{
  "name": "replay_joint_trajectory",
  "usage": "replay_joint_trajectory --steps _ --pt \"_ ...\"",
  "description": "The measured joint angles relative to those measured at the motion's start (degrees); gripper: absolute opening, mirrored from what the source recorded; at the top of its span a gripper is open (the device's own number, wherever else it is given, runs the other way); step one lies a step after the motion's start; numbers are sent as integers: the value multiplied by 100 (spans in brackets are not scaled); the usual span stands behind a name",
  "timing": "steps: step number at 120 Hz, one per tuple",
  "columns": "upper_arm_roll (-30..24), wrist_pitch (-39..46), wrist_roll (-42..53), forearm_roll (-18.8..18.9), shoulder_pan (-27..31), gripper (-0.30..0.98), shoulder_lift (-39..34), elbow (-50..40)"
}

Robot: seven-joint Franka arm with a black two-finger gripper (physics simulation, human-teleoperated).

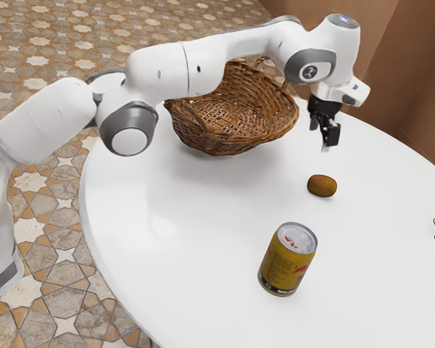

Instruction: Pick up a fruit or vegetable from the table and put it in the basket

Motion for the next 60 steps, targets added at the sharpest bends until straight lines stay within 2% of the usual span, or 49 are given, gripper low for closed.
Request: replay_joint_trajectory --steps 22,60 --pt "-7 -239 38 -4 85 69 584 273" --pt "-36 -91 374 2 0 69 786 362"
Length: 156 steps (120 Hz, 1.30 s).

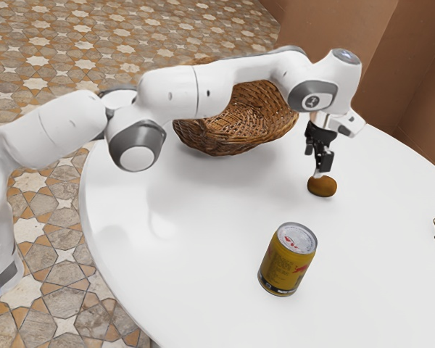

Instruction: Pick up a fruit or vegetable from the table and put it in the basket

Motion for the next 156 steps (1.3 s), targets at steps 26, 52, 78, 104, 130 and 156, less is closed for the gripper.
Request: replay_joint_trajectory --steps 26,52,78,104,130,156 --pt "12 331 617 10 -2 69 29 0" --pt "-95 656 1146 3 36 69 181 -68" --pt "-75 770 1523 3 158 69 263 -82" --pt "-36 811 1797 9 179 69 240 -84" --pt "-360 981 1995 -2 189 69 239 -11" --pt "-872 1457 2129 -21 483 69 407 -33"
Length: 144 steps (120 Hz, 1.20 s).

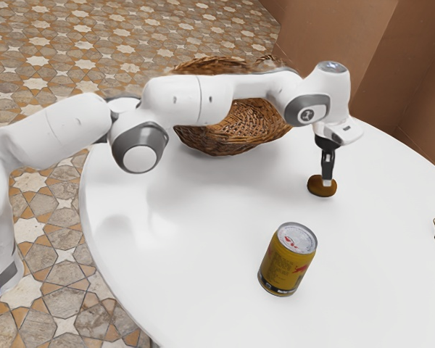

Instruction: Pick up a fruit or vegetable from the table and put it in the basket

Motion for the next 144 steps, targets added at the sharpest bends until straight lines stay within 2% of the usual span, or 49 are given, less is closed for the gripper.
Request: replay_joint_trajectory --steps 13,34,87,93,111,119,131,144 --pt "-68 260 50 -4 27 68 79 -87" --pt "138 511 116 149 -48 69 62 -239" --pt "258 676 221 537 -122 68 -34 -696" --pt "248 681 228 618 -129 64 -31 -724" --pt "222 692 244 861 -150 36 -6 -756" --pt "215 700 244 909 -152 32 0 -755" --pt "111 710 242 828 -111 29 -13 -732" --pt "-55 715 236 371 24 27 -173 -720"
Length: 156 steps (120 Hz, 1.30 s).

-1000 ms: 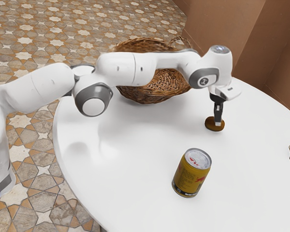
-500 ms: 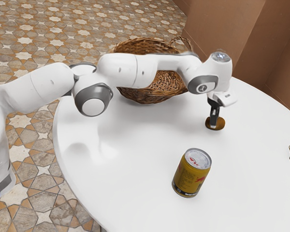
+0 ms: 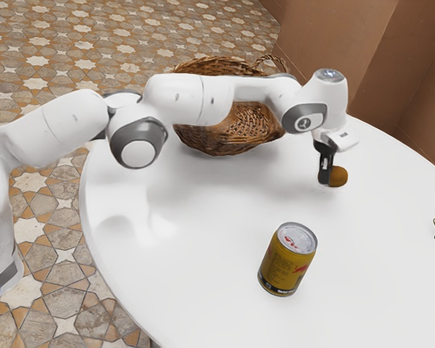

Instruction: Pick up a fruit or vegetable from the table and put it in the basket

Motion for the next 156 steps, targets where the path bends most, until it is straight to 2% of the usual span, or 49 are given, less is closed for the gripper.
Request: replay_joint_trajectory --steps 13,30,40,75,106,118,136,146,156 --pt "-22 -20 -9 -197 37 25 -343 -72" --pt "10 -67 -28 -287 42 24 -1615 -1193" --pt "87 -251 -38 -304 45 24 -2134 -1471" --pt "331 -1123 -52 -294 33 24 -3003 -1659" --pt "1088 -1385 -50 -288 7 23 -4687 -3788" --pt "1314 -1426 -48 -289 -1 23 -5016 -4238" --pt "1484 -1460 -46 -286 115 23 -5095 -4404" --pt "1501 -1463 -37 -304 138 42 -5097 -4425" --pt "1565 -1465 -39 -325 56 54 -5090 -4434"
